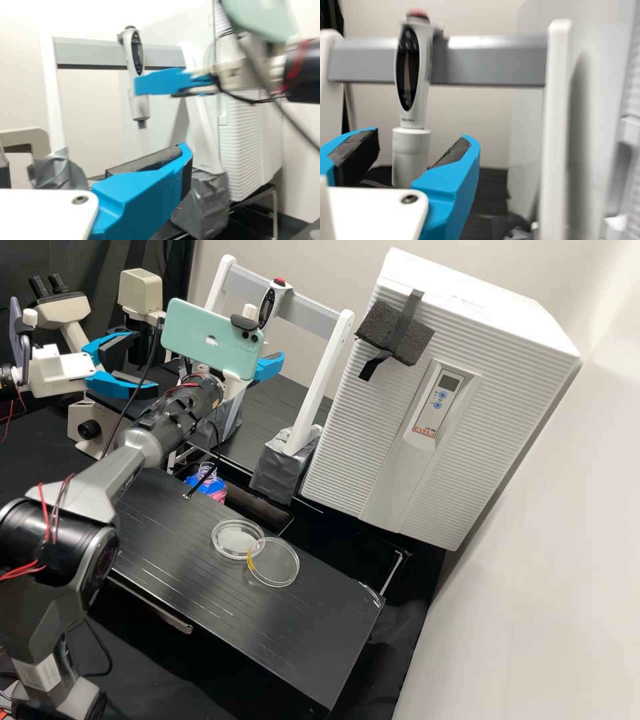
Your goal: Use the pipette
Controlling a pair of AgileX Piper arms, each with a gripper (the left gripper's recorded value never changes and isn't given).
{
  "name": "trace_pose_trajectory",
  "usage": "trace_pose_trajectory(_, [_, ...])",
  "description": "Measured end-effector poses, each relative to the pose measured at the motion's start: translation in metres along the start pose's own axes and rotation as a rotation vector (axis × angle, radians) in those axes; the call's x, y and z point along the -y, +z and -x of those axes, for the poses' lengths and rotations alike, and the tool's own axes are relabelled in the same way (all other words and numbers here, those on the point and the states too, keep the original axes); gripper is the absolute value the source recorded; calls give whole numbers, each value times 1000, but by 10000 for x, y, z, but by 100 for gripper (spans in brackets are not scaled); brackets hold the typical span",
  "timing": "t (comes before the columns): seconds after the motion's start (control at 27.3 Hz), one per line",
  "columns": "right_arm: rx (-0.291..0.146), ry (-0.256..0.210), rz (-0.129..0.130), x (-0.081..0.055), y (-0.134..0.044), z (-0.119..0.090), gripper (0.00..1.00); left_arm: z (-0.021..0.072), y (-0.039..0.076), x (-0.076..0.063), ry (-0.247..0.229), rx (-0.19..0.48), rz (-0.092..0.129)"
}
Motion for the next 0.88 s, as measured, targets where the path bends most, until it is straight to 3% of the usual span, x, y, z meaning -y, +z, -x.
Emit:
trace_pose_trajectory(0.15, [-54, 101, 14, -50, -8, 325, 100, 100, 78, 36, 12, -15, -28])
trace_pose_trajectory(0.26, [-84, 203, -1, -79, 18, 556, 100, 212, 147, 107, 39, -46, -36])
trace_pose_trajectory(0.29, [-93, 228, 2, -77, 23, 608, 100, 238, 160, 132, 50, -54, -47])
trace_pose_trajectory(0.33, [-103, 283, -3, -82, 49, 697, 100, 282, 182, 170, 59, -69, -56])
trace_pose_trajectory(0.4, [-104, 323, -6, -69, 100, 791, 100, 358, 197, 235, 70, -94, -78])
trace_pose_trajectory(0.48, [-100, 358, 2, -42, 179, 895, 100, 467, 202, 282, 123, -115, -100])
trace_pose_trajectory(0.55, [-100, 405, -8, -4, 263, 999, 100, 570, 203, 333, 161, -137, -90])
trace_pose_trajectory(0.7, [-111, 444, -65, 58, 397, 1137, 100, 658, 169, 405, 147, -196, -99])
trace_pose_trajectory(0.88, [-85, 452, -109, 147, 597, 1242, 100, 670, 164, 418, 140, -207, -106])
